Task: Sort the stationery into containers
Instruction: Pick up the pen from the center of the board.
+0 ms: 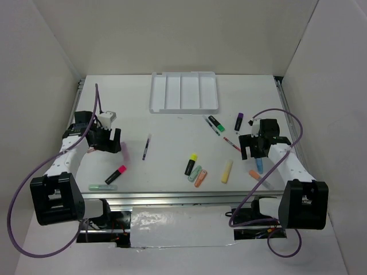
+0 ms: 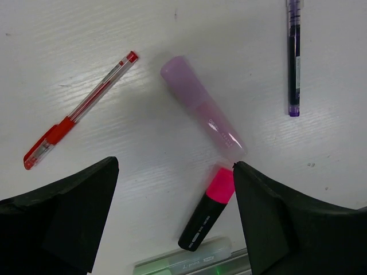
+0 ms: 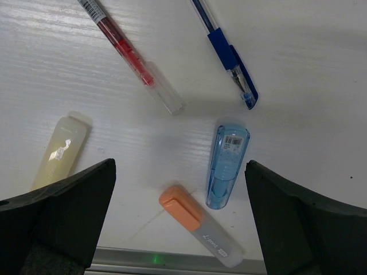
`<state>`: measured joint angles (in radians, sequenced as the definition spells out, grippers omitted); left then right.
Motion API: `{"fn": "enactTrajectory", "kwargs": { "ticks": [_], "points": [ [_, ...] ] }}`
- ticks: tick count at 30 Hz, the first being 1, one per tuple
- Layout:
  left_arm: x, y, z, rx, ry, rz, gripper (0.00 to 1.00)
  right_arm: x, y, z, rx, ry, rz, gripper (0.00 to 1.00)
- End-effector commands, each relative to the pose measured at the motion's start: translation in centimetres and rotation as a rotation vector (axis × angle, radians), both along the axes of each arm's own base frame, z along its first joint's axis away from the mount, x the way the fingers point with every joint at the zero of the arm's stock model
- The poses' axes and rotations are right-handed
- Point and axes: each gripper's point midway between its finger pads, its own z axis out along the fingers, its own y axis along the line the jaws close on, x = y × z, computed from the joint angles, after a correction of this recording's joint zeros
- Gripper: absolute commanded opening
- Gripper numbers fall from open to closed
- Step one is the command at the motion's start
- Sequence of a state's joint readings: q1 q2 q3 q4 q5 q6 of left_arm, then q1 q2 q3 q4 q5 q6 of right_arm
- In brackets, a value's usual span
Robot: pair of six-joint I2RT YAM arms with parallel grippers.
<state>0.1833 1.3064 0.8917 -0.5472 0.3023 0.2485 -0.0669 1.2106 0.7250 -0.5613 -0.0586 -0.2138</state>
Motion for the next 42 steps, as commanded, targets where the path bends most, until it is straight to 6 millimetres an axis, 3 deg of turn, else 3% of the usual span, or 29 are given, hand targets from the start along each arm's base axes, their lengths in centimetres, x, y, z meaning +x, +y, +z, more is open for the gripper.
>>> {"fn": "enactTrajectory", "kwargs": {
  "ticks": [1,6,10,13,16,20,21,23,24,29,35,42],
  "points": [
    [0.8,0.2,0.6,-0.014,-0.028,-0.033,0.94,1.0,-0.1,0.7,-0.006,-0.037,-0.008,1.0],
    [2.0,2.7,1.0,-0.027,0.013,-0.019,0.95,1.2,-0.2,0.7,-0.003,-0.04,-0.009,1.0],
    [3.4,2.9,2.6,-0.092,0.015,-0.099,0.91,1.1,-0.2,0.6,-0.005,-0.037,-0.01,1.0],
    [4.0,3.3,3.7,-0.092,-0.037,-0.127,0.99,1.1,-0.3,0.7,-0.003,-0.04,-0.013,1.0],
    [5.0,4.5,4.2,-0.018,-0.077,-0.125,0.99,1.1,-0.3,0.7,-0.001,-0.039,-0.009,1.0],
    [6.3,7.6,3.4,0.063,0.025,-0.165,0.93,1.0,-0.3,0.7,0.001,-0.038,-0.012,1.0],
    [5.9,7.7,3.1,0.038,0.061,-0.198,0.85,1.1,-0.3,0.7,0.002,-0.036,-0.011,1.0],
    [6.4,9.1,3.7,0.055,0.066,-0.279,0.78,1.0,-0.3,0.5,0.003,-0.029,-0.009,1.0],
    [6.4,9.5,2.8,0.056,0.1,-0.273,0.72,1.0,-0.4,0.5,0.003,-0.027,-0.013,1.0],
    [6.5,11.9,1.1,0.182,0.124,-0.312,0.66,1.0,-0.5,0.4,-0.001,-0.025,-0.017,1.0],
    [4.7,11.7,-1.9,0.136,0.202,-0.436,0.69,0.9,-0.8,0.1,-0.005,-0.013,-0.023,1.0],
    [4.2,11.3,-4.4,0.135,0.227,-0.453,0.72,0.9,-1.0,-0.1,-0.008,-0.005,-0.031,1.0]
  ]
}}
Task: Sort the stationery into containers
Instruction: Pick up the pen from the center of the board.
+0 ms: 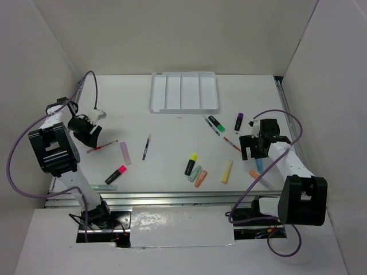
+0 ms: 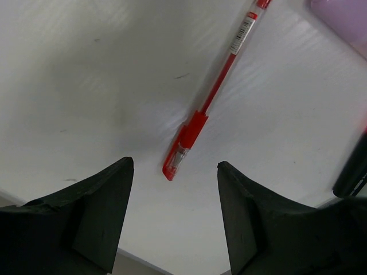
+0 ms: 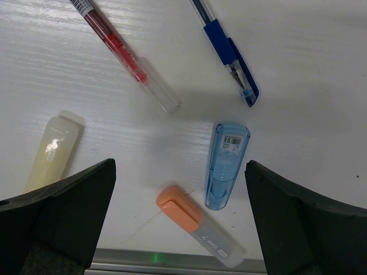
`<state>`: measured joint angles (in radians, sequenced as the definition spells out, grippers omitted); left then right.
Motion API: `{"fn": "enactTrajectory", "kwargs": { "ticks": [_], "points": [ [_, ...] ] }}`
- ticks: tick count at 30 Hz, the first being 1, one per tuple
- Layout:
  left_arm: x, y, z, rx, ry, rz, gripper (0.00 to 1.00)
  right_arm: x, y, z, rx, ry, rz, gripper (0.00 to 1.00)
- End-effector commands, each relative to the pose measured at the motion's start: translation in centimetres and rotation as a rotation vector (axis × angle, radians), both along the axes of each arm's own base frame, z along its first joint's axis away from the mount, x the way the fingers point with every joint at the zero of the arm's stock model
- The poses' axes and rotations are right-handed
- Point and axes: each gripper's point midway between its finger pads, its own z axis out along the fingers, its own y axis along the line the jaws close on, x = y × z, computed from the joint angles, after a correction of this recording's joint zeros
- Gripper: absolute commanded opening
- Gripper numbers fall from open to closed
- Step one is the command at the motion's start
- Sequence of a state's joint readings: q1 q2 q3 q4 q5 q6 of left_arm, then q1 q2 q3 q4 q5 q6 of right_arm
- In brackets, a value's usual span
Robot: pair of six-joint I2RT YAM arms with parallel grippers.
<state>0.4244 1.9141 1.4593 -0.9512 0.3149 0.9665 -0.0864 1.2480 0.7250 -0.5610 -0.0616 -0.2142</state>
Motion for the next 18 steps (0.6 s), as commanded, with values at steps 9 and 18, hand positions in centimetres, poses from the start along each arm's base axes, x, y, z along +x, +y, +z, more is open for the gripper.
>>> {"fn": "enactTrajectory", "kwargs": {
  "ticks": [9,18],
  "points": [
    [-1.1,-1.0,-3.7,0.027,0.031,-0.067,0.72,1.1,-0.6,0.6,-0.014,-0.032,-0.017,1.0],
    [-0.5,-1.7,-4.1,0.059,-0.029,-0.059,0.63,1.5,-1.1,2.7,-0.047,-0.103,-0.025,1.0]
  ]
}}
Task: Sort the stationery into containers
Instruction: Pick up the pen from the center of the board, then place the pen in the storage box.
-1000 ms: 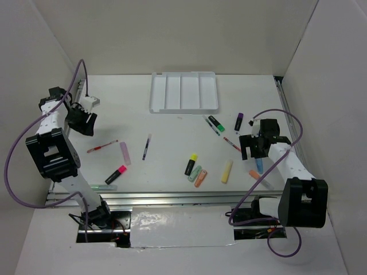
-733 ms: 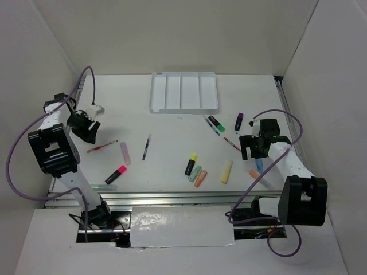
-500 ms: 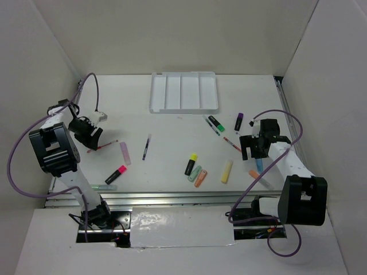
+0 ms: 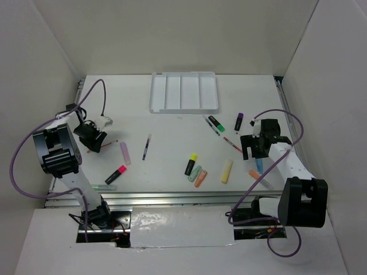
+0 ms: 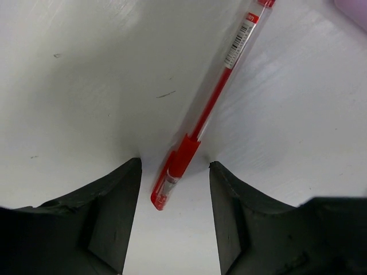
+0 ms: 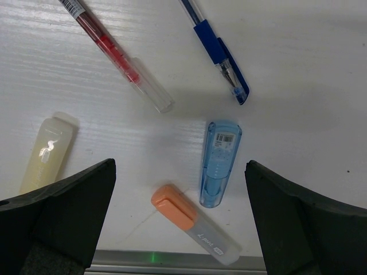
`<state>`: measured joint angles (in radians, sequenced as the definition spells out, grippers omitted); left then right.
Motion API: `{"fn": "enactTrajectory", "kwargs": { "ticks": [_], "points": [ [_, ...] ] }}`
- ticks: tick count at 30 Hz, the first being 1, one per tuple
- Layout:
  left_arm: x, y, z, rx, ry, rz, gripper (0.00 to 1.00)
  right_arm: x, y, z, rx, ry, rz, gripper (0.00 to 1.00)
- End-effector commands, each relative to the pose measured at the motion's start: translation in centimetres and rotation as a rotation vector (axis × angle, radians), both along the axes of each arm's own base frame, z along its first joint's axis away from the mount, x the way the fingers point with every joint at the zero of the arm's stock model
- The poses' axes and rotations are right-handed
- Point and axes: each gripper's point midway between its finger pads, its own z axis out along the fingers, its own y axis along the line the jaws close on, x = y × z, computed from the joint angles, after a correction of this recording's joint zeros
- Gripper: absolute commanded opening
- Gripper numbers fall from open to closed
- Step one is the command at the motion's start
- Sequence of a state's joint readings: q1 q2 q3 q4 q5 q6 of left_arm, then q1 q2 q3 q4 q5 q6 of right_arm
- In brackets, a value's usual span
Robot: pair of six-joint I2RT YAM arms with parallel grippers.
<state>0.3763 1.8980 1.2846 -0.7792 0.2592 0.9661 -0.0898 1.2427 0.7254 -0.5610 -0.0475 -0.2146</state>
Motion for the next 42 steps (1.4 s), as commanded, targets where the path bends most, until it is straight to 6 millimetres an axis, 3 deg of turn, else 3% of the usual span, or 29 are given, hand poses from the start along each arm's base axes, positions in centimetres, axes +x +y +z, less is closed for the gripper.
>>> {"fn": "enactTrajectory", "kwargs": {
  "ticks": [1,7,13,15,20,23,24,25,27,28,36,38,39,40,41,42],
  "points": [
    [0.5,-0.7,-0.3,0.01,-0.043,-0.022,0.62,1.7,-0.9,3.0,-0.04,-0.11,-0.019,1.0],
    [-0.6,-2.0,-1.6,0.007,-0.014,-0.016,0.53,2.1,-0.6,5.9,-0.023,-0.182,-0.025,1.0],
    [-1.9,-3.2,-2.3,0.021,0.001,-0.016,0.36,2.5,0.2,9.0,0.023,-0.299,-0.033,1.0],
    [-2.6,-3.6,-2.6,0.015,0.017,-0.013,0.31,2.2,0.6,9.0,0.043,-0.312,-0.03,1.0],
    [-3.1,-4.7,-1.7,-0.028,0.021,0.001,0.14,1.4,0.7,9.3,0.044,-0.369,-0.031,1.0],
    [-2.5,-5.5,0.0,-0.078,0.017,0.029,0.03,1.4,0.5,9.8,0.047,-0.382,-0.036,1.0],
    [-1.0,-5.5,1.4,-0.093,-0.016,0.039,0.01,1.5,0.5,9.7,0.05,-0.379,-0.037,1.0],
    [-1.3,-6.1,2.3,-0.127,0.008,0.065,0.0,1.5,0.6,9.8,0.053,-0.381,-0.037,1.0],
    [1.2,-7.1,5.5,-0.192,-0.054,0.083,0.0,1.5,0.7,9.4,0.061,-0.367,-0.034,1.0],
    [1.4,-7.8,6.5,-0.228,-0.032,0.127,0.0,1.6,0.6,9.3,0.064,-0.366,-0.036,1.0],
    [9.0,-17.1,18.3,-0.506,-0.17,0.228,0.0,1.4,0.3,8.3,0.079,-0.332,-0.05,1.0],
    [12.2,-19.5,21.1,-0.532,-0.257,0.35,0.0,1.5,0.1,8.4,0.079,-0.334,-0.055,1.0],
    [13.8,-18.1,21.5,-0.454,-0.321,0.473,0.0,1.5,0.0,8.3,0.078,-0.334,-0.058,1.0],
    [14.4,-20.8,22.4,-0.444,-0.359,0.463,0.0,1.5,0.0,8.3,0.079,-0.334,-0.061,1.0],
    [15.9,-21.5,24.1,-0.463,-0.426,0.501,0.0,1.5,-0.1,8.3,0.077,-0.332,-0.063,1.0],
    [16.8,-21.8,24.6,-0.448,-0.466,0.523,0.0,1.5,-0.1,8.3,0.077,-0.332,-0.065,1.0]
  ]
}}
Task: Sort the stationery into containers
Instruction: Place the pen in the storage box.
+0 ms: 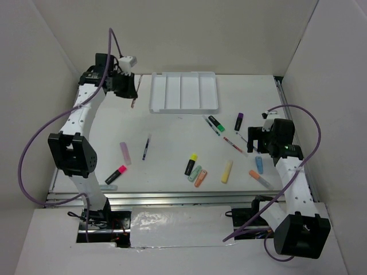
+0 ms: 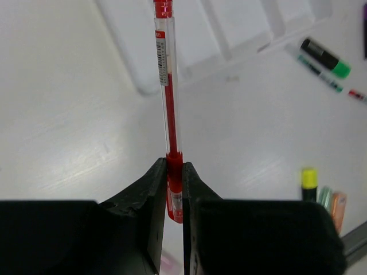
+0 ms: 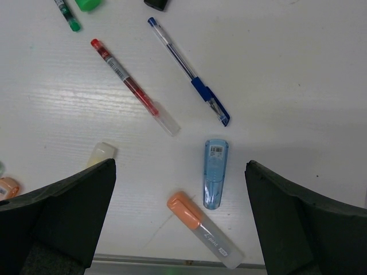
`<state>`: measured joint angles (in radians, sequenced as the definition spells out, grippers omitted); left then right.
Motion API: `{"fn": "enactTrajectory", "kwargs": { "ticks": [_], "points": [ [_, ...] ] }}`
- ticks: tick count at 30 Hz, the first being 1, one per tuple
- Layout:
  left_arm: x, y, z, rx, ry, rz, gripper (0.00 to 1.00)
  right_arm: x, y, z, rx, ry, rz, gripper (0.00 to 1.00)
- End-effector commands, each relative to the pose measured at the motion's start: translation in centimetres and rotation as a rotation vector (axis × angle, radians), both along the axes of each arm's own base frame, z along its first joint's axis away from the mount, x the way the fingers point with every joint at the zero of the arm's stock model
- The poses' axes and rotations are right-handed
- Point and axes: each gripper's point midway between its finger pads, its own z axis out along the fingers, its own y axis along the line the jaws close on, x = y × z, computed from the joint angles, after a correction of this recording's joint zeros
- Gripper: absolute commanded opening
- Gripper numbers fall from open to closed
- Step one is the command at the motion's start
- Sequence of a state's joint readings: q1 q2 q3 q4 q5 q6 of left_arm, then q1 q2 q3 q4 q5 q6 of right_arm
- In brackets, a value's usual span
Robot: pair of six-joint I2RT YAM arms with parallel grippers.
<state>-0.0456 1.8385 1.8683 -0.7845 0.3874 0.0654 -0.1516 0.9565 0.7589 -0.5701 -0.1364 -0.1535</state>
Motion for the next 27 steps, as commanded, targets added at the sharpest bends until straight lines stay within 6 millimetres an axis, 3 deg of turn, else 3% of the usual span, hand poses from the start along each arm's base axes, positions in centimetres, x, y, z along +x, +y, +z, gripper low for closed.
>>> {"fn": "enactTrajectory", "kwargs": {
  "ticks": [1,3,4,5,6,7,8,11,12,14,15,16,18,19,25,27],
  "points": [
    [4.7,-3.4,4.0,-0.096,-0.114,0.212,0.0,0.4,-0.2,0.1,0.006,-0.016,-0.011,1.0],
    [6.0,-4.5,4.0,-0.1,-0.118,0.223,0.0,0.4,-0.3,-0.1,0.008,-0.006,-0.012,1.0],
    [6.9,-5.3,5.9,-0.114,-0.163,0.217,0.0,0.4,-0.3,-0.2,0.007,-0.004,-0.015,1.0],
    [8.3,-5.9,3.4,-0.104,-0.116,0.223,0.0,0.4,-0.3,-0.2,0.008,-0.001,-0.015,1.0],
    [8.8,-6.3,2.7,-0.104,-0.102,0.22,0.0,0.4,-0.4,-0.4,0.01,0.003,-0.018,1.0],
    [9.7,-6.6,3.4,-0.114,-0.129,0.216,0.0,0.5,-0.4,-0.4,0.01,0.006,-0.018,1.0],
    [10.8,-7.0,1.5,-0.103,-0.115,0.212,0.0,0.4,-0.5,-0.4,0.006,0.006,-0.023,1.0],
    [12.3,-7.4,-0.5,-0.052,-0.148,0.224,0.0,0.4,-0.7,-0.5,0.003,0.009,-0.028,1.0],
    [13.3,-7.5,-0.3,-0.043,-0.197,0.228,0.0,0.4,-0.7,-0.5,0.002,0.011,-0.029,1.0],
    [13.9,-7.6,-1.9,0.01,-0.211,0.231,0.0,0.4,-0.8,-0.7,0.0,0.019,-0.032,1.0],
    [15.6,-7.8,-4.0,0.055,-0.242,0.218,0.0,0.6,-0.7,-1.1,0.003,0.039,-0.025,1.0],
    [16.2,-7.9,-5.0,0.062,-0.239,0.212,0.0,0.6,-0.8,-1.2,0.004,0.044,-0.028,1.0],
    [16.6,-8.0,-4.8,0.062,-0.254,0.21,0.0,0.6,-0.8,-1.3,0.003,0.047,-0.027,1.0],
    [16.8,-8.1,-6.1,0.065,-0.238,0.21,0.01,0.6,-0.8,-1.3,0.002,0.047,-0.028,1.0],
    [17.6,-9.0,-9.4,0.067,-0.213,0.204,0.08,0.7,-0.7,-1.5,0.01,0.062,-0.023,1.0],
    [17.9,-8.2,-10.8,0.094,-0.203,0.239,0.09,0.7,-0.4,-1.5,0.02,0.067,-0.01,1.0]
  ]
}}
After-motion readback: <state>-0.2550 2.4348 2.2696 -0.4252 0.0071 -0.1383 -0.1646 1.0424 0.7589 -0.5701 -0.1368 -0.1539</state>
